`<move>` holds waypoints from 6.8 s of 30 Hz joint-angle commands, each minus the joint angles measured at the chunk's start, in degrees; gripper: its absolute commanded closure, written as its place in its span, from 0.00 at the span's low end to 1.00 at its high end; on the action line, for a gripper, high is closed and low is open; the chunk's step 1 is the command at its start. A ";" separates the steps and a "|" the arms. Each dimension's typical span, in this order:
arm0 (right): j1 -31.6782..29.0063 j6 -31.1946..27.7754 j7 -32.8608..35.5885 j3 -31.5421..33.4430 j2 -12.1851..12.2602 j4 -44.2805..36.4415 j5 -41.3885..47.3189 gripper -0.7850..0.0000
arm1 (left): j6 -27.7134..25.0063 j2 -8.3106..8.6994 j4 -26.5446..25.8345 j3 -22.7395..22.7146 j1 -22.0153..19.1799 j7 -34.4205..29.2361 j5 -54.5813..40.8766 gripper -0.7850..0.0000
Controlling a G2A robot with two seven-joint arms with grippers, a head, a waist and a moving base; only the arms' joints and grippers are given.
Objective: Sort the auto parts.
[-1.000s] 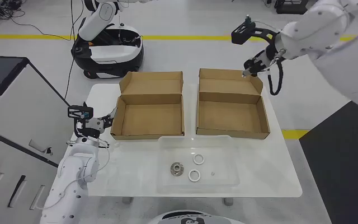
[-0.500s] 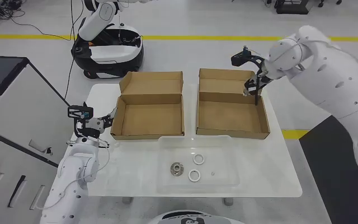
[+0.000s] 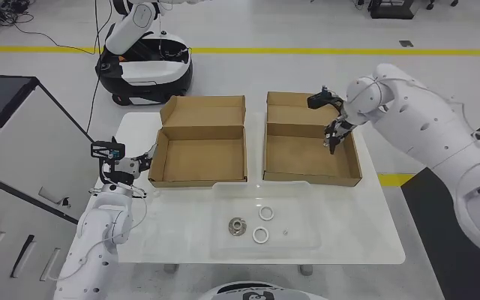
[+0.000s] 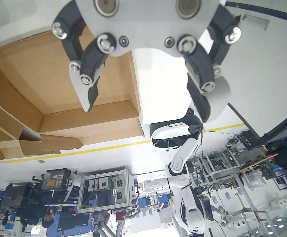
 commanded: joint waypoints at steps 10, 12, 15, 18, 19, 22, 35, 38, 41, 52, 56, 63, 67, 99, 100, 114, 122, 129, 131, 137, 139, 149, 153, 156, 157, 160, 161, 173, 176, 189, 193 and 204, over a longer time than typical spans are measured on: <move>-2.71 -0.51 1.21 -0.24 -1.72 5.23 1.28 1.00 | 0.00 0.00 0.00 0.00 0.00 0.00 0.00 0.00; -2.91 -0.70 1.64 -0.03 -2.02 6.19 1.93 1.00 | 0.00 0.00 0.00 0.00 0.00 0.00 0.00 0.00; -3.03 -0.64 2.04 0.10 -2.39 6.84 1.69 1.00 | 0.00 0.00 0.00 0.00 0.00 0.00 0.00 0.00; -3.42 -0.61 2.38 -0.05 -2.66 7.55 0.68 1.00 | 0.00 0.00 0.00 0.00 0.00 0.00 0.00 0.00; -3.56 -0.57 2.71 -0.16 -2.75 7.73 0.26 1.00 | 0.00 0.00 0.00 0.00 0.00 0.00 0.00 0.00; -4.11 -0.31 3.67 -0.35 -3.02 8.06 -0.31 1.00 | 0.00 0.00 0.00 0.00 0.00 0.00 0.00 0.00; -5.89 1.22 -0.42 0.39 -3.22 7.85 -6.18 1.00 | 0.00 0.00 0.00 0.00 0.00 0.00 0.00 0.00; -6.40 2.25 -2.31 0.81 -3.15 7.33 -7.83 1.00 | 0.00 0.00 0.00 0.00 0.00 0.00 0.00 0.00; -7.13 3.01 -3.72 0.99 -3.20 7.08 -9.33 1.00 | 0.00 0.00 0.00 0.00 0.00 0.00 0.00 0.00; -9.59 4.62 -3.34 2.06 -3.40 6.60 -11.06 1.00 | 0.00 0.00 0.00 0.00 0.00 0.00 0.00 0.00; -10.31 4.54 -3.37 2.70 -3.33 6.73 -11.50 1.00 | 0.00 0.00 0.00 0.00 0.00 0.00 0.00 0.00; -11.53 4.60 -2.74 3.81 -3.34 6.60 -11.56 0.80 | 0.00 0.00 0.00 0.00 0.00 0.00 0.00 0.00; -12.04 4.63 -2.42 4.54 -3.27 6.17 -11.79 0.51 | 0.00 0.00 0.00 0.00 0.00 0.00 0.00 0.00; -13.60 -1.24 6.23 21.64 6.21 -24.20 -15.69 0.00 | 0.00 0.00 0.00 0.00 0.00 0.00 0.00 0.00; -13.66 -1.24 6.23 21.88 6.54 -25.49 -14.12 0.00 | 0.00 0.00 0.00 0.00 0.00 0.00 0.00 0.00; -10.37 -2.19 6.23 19.08 11.40 -43.30 -1.75 0.00 | 0.00 0.00 0.00 0.00 0.00 0.00 0.00 0.00; -9.53 -4.28 6.23 16.82 13.20 -50.89 1.69 0.00 | 0.00 0.00 0.00 0.00 0.00 0.00 0.00 0.00; -11.07 -2.32 6.23 14.74 14.42 -55.51 1.71 0.00 | 0.00 0.00 0.00 0.00 0.00 0.00 0.00 0.00; -11.92 -1.68 6.23 14.19 14.58 -56.80 1.14 0.00 | 0.00 0.00 0.00 0.00 0.00 0.00 0.00 0.00; -14.79 -0.47 5.67 12.97 14.70 -59.28 -1.14 0.00 | 0.00 0.00 0.00 0.00 0.00 0.00 0.00 0.00; -15.75 -0.15 5.28 12.48 14.68 -59.80 -2.23 0.00 | 0.00 0.00 0.00 0.00 0.00 0.00 0.00 0.00; -19.37 1.45 4.23 9.95 13.88 -61.04 -5.34 0.00 | 0.00 0.00 0.00 0.00 0.00 0.00 0.00 0.00; -20.20 1.76 4.09 9.04 13.38 -60.81 -6.72 0.13 | 0.00 0.00 0.00 0.00 0.00 0.00 0.00 0.00; -20.72 2.02 4.03 8.56 13.03 -60.23 -7.56 0.24 | 0.00 0.00 0.00 0.00 0.00 0.00 0.00 0.00; -20.91 2.03 3.94 8.42 12.91 -60.05 -7.76 0.28 | 0.00 0.00 0.00 0.00 0.00 0.00 0.00 0.00; -21.39 2.50 3.86 8.07 12.55 -59.49 -8.21 0.35 | 0.00 0.00 0.00 0.00 0.00 0.00 0.00 0.00; -21.54 2.55 3.80 7.94 12.42 -59.40 -8.38 0.40 | 0.00 0.00 0.00 0.00 0.00 0.00 0.00 0.00; -24.22 3.27 3.37 6.26 11.20 -57.75 -10.60 0.53 | 0.00 0.00 0.00 0.00 0.00 0.00 0.00 0.00; -25.08 3.20 3.26 5.74 10.96 -57.24 -11.43 0.55 | 0.00 0.00 0.00 0.00 0.00 0.00 0.00 0.00; -28.64 4.10 1.95 4.59 10.15 -55.63 -14.67 0.60 | 0.00 0.00 0.00 0.00 0.00 0.00 0.00 0.00; -29.39 4.17 2.00 3.95 9.72 -54.98 -16.46 0.61 | 0.00 0.00 0.00 0.00 0.00 0.00 0.00 0.00; -30.40 4.28 1.02 3.20 8.02 -52.50 -18.55 0.65 | 0.00 0.00 0.00 0.00 0.00 0.00 0.00 0.00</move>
